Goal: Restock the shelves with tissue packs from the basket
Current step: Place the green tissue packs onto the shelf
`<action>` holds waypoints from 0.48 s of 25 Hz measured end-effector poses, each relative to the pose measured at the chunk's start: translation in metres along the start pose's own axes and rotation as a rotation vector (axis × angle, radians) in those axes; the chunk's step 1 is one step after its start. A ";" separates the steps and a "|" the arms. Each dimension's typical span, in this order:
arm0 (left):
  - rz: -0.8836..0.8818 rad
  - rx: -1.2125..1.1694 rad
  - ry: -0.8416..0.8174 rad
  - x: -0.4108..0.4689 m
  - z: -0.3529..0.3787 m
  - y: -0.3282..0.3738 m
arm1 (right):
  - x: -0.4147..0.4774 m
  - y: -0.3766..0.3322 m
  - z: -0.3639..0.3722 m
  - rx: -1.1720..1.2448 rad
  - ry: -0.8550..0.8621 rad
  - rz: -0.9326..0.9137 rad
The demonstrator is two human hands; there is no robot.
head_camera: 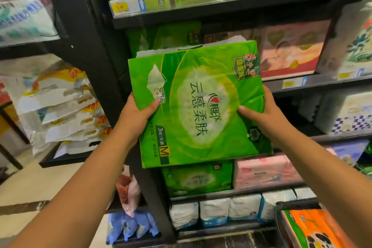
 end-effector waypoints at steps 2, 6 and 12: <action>0.027 0.051 0.001 0.011 -0.003 0.007 | 0.019 -0.002 0.001 -0.039 -0.005 -0.031; 0.086 0.075 0.064 0.028 -0.004 0.019 | 0.052 -0.012 0.004 -0.099 -0.004 -0.118; 0.204 0.091 0.196 0.066 0.004 0.037 | 0.113 -0.030 0.006 -0.134 0.011 -0.325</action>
Point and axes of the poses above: each hand's wrist, its own x-axis towards the middle knuckle, its own z-axis out of the palm, y = z × x, the point moved 2 cm from there along x, towards the middle knuckle, and after that the axes turned 3 degrees about -z, right-handed, at the moved point
